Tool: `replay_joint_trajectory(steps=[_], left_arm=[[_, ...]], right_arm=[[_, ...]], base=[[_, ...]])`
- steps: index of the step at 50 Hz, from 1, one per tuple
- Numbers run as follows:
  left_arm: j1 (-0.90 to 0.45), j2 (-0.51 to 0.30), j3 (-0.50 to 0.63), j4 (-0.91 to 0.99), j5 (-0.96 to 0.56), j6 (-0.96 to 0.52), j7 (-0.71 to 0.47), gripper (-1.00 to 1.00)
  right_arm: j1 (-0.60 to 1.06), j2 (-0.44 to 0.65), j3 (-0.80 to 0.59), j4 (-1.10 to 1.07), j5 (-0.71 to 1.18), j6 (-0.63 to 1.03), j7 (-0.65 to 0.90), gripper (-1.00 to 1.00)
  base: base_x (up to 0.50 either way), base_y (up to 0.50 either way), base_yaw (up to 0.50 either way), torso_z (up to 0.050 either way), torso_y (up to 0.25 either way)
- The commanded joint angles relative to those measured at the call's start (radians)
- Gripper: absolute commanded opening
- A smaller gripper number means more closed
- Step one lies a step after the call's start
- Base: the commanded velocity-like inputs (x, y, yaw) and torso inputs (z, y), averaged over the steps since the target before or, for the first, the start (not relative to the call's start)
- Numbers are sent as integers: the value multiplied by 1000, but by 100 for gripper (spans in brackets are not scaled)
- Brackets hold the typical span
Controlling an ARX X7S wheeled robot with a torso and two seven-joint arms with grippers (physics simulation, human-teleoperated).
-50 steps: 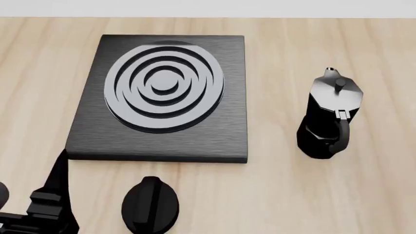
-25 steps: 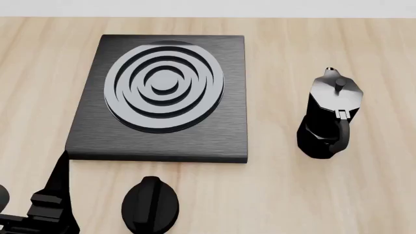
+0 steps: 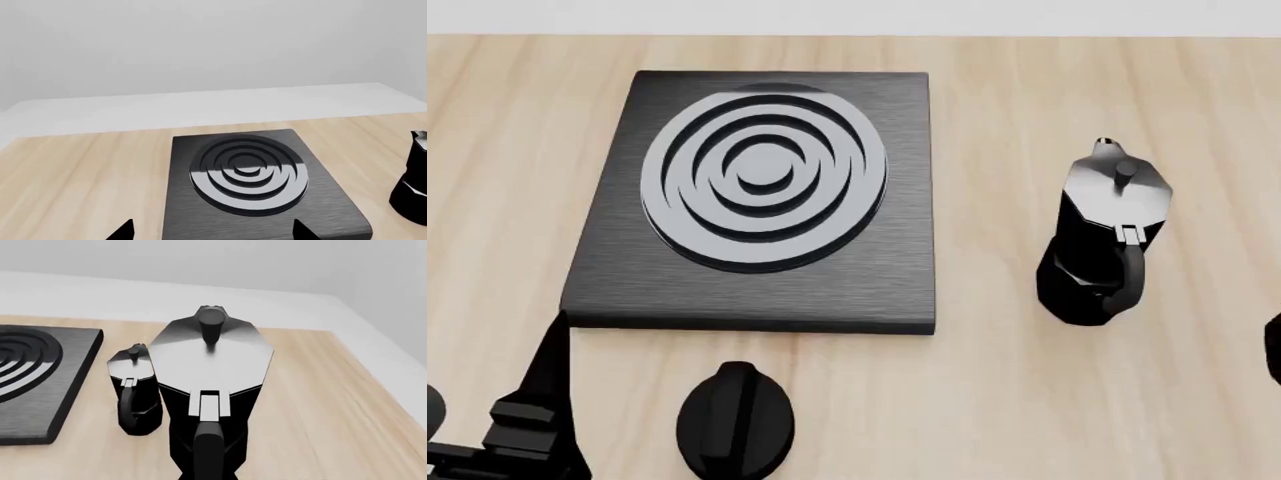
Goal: Put the right moka pot on the stove.
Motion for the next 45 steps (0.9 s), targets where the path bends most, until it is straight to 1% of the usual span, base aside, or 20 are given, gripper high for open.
replay_joint_trajectory(steps=[1,14,26,28,37,41,45], left_arm=[[2,-4,5,1,7,6,0,100],[-4,-9,5,5,-6,6,-12,100],[-9,-14,8,8,-12,7,-21,100],[3,-13,12,5,7,17,-10,100],[-5,-15,16,7,0,16,-15,100],[1,-16,18,5,9,22,-10,100],[-2,-18,17,7,2,22,-16,100]], right_arm=[[-11,45,51,-43,156,-1,103,-100],[-5,54,8,-94,228,-23,149,-100],[-3,32,-45,-135,220,-32,143,-100],[-3,22,-59,-146,209,-33,135,-100],[24,23,-139,-186,237,-56,170,-100],[33,-3,-177,-203,198,-53,146,-100],[70,6,-237,-210,227,-74,178,-100]], base=[[0,0,0,15,10],[0,0,0,0,0],[0,0,0,0,1],[0,0,0,0,0],[0,0,0,0,1],[0,0,0,0,0],[0,0,0,0,2]])
